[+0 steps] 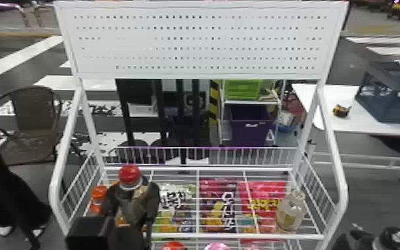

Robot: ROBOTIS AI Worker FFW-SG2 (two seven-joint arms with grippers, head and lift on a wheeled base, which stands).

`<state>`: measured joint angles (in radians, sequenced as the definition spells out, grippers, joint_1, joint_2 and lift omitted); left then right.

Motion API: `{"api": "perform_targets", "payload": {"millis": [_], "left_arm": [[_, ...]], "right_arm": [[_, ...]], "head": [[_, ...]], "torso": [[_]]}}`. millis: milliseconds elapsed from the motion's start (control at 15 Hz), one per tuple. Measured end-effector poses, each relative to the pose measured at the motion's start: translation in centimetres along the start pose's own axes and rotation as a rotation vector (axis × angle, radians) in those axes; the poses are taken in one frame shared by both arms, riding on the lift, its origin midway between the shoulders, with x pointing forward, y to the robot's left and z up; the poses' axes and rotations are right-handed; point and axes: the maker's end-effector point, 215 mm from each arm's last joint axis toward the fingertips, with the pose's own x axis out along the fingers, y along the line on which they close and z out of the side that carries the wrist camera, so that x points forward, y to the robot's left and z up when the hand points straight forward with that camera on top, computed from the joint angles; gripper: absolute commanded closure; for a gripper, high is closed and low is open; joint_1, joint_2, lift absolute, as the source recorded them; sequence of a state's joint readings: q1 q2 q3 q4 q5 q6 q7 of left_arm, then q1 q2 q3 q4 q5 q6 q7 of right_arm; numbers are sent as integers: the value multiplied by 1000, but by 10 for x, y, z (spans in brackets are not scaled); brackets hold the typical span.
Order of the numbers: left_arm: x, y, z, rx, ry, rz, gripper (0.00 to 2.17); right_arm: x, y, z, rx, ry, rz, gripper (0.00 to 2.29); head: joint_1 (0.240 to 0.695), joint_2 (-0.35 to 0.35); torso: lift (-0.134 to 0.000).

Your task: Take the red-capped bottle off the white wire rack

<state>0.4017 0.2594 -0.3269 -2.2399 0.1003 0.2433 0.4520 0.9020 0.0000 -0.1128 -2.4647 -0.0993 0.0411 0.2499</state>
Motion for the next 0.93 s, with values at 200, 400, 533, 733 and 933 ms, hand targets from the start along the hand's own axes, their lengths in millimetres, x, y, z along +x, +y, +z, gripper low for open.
{"api": "perform_targets", "payload": {"millis": [200,400,533,733,933], "left_arm": [[-10,31,-8,17,15,41,2138],[-18,52,-15,27,19,65,2138],[-21,57,-16,32,21,70,2138],[-22,58,-15,34,17,70,2138],[-20,58,-12,33,11,72,2101]], "right_arm": [[0,0,2,0,-3,1,890],[0,1,2,-3,0,0,890],[0,3,2,-2,0,4,890],[-1,5,4,0,-2,8,890],[-2,6,6,2,-4,9,890]], "head": [[499,0],[499,0],[499,0],[499,0],[499,0]], "torso": [[0],[0],[0],[0],[0]]}}
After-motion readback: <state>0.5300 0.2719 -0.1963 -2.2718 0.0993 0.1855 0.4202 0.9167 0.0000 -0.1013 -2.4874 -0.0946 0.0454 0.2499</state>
